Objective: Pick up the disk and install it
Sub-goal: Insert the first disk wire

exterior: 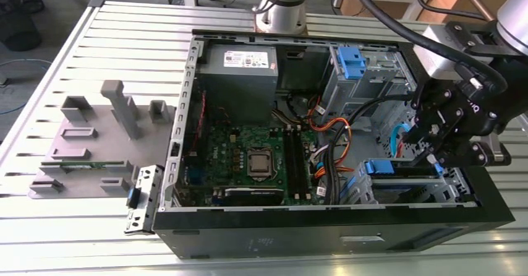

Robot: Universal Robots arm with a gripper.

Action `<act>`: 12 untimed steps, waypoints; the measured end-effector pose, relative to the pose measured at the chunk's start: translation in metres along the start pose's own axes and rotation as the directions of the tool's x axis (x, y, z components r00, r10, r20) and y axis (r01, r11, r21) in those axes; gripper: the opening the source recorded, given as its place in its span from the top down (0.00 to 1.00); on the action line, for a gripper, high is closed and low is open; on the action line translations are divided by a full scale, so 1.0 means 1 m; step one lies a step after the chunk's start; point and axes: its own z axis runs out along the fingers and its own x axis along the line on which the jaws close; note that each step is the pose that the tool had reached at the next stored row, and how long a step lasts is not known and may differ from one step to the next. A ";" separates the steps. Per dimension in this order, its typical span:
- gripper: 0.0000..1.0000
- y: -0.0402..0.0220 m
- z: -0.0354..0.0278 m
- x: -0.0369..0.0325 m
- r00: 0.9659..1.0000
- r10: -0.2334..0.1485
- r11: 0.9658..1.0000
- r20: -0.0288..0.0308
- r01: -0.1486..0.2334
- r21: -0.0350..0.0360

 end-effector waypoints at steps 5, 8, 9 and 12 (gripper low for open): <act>0.58 0.0001 -0.0023 0.0000 1.000 0.000 1.000 0.000 0.000 0.000; 0.58 0.0001 -0.0024 -0.0001 1.000 0.000 1.000 0.000 0.000 0.000; 0.58 0.0001 -0.0024 -0.0003 1.000 0.000 1.000 0.000 0.000 0.000; 0.58 0.0001 -0.0034 -0.0006 1.000 0.000 1.000 0.001 0.000 0.000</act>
